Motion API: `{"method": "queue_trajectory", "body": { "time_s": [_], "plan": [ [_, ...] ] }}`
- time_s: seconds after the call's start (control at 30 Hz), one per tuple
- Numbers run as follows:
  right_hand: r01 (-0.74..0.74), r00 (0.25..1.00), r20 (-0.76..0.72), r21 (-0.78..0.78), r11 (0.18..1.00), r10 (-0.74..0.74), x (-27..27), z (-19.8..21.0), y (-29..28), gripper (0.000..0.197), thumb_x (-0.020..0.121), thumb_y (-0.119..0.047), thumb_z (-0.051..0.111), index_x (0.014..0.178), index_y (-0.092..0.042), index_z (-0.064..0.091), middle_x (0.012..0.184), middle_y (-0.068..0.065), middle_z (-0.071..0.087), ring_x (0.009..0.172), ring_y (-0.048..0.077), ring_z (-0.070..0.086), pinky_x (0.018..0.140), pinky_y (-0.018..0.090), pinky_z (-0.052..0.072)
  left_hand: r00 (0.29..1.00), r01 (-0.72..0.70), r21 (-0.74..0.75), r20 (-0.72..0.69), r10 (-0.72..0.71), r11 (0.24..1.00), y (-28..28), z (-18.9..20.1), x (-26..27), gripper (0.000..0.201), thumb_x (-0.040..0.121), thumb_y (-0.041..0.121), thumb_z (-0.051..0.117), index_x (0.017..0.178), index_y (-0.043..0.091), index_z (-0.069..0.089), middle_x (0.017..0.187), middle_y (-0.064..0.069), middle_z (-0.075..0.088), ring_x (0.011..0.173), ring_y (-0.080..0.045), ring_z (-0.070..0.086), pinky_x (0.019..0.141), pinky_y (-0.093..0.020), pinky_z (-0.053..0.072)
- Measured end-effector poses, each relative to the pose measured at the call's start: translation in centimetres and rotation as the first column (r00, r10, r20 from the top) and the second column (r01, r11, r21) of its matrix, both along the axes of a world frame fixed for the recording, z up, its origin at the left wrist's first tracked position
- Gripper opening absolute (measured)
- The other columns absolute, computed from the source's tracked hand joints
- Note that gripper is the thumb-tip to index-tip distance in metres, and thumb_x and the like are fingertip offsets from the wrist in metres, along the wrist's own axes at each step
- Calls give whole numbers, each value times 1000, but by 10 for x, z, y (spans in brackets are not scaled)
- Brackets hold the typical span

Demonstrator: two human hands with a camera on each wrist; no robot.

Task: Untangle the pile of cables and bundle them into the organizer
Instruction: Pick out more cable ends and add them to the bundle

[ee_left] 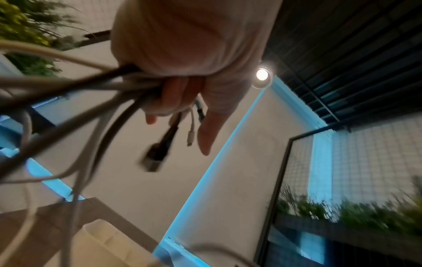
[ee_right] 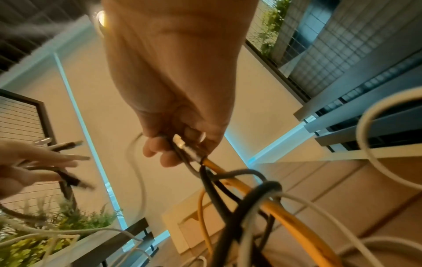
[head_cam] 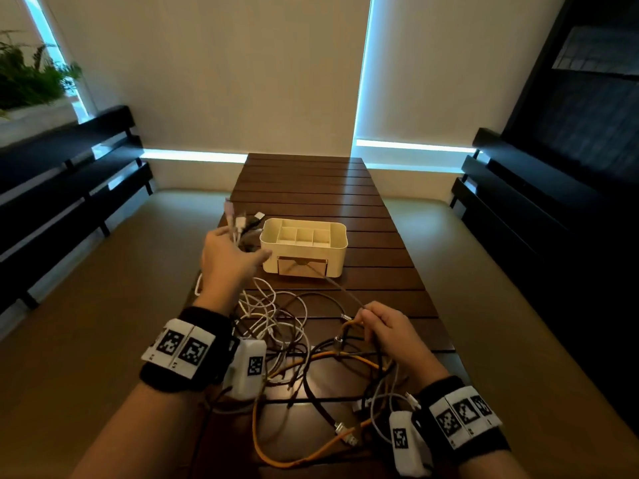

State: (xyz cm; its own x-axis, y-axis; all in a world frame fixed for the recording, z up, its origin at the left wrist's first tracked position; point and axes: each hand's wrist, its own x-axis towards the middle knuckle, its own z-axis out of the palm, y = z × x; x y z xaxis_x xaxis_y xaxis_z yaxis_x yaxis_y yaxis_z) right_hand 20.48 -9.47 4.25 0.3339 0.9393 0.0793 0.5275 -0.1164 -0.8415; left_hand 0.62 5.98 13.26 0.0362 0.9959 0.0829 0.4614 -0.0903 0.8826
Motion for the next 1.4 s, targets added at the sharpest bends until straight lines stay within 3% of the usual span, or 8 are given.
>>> {"method": "queue_trajectory", "body": {
  "time_s": [0.1,0.23,0.47,0.57,0.7,0.93,1.2,1.4],
  "plan": [
    [-19,998,58,27,999,17,-8,15,4,25,97,-21,43,79,-22,61,60,-7,53,60,9,51,63,26,42,960,247,-18,138,-243,969,-17,-12,12,48,66,26,83,109,24,63,102,6,64,88,-12,61,83,-35,51],
    [-118,968,220,-32,992,122,-26,36,11,26,97,-20,44,76,-27,59,60,-13,50,66,6,50,75,33,36,660,739,-140,-38,-750,658,-49,-19,30,9,84,22,68,91,27,64,80,12,65,67,4,60,67,-15,46],
    [-108,992,61,16,994,107,-27,37,7,26,95,-29,49,71,-26,58,57,-10,51,50,-4,47,57,18,36,577,738,-60,-459,-675,672,-41,-15,32,22,85,43,62,74,24,62,67,3,60,61,-11,55,59,-27,44],
    [-106,994,35,-10,994,107,-19,26,4,24,94,-24,51,70,-22,56,63,-10,54,55,-4,48,57,14,38,687,663,68,-450,-571,745,-39,0,29,21,86,44,59,71,29,58,73,-2,65,60,-12,55,61,-32,48],
    [-74,993,79,-143,987,86,4,3,-2,25,94,-22,52,69,-19,53,68,-5,56,62,1,53,61,17,43,944,308,223,47,-326,925,-18,22,8,21,86,38,60,82,19,66,80,-9,68,70,-21,62,64,-36,51],
    [77,971,239,-308,948,-1,27,-48,-21,29,97,-27,46,68,-19,45,65,-6,50,71,18,54,73,39,42,777,-238,279,629,10,930,36,57,-45,16,90,33,61,82,19,60,85,4,64,69,4,63,65,-20,53],
    [266,935,295,-216,939,-197,22,-26,-17,26,98,-32,40,84,-16,55,72,-3,60,83,22,60,77,34,33,959,-216,160,219,178,963,32,14,-38,53,72,31,79,117,9,59,115,-7,60,106,-18,55,83,-27,44],
    [172,985,27,-72,982,-171,-23,22,11,8,97,-20,40,100,-23,33,84,-9,45,87,12,39,87,34,28,966,229,-23,126,-224,973,-20,-16,14,58,71,18,79,123,11,54,116,-10,62,101,-26,62,88,-42,53]
  ]
}}
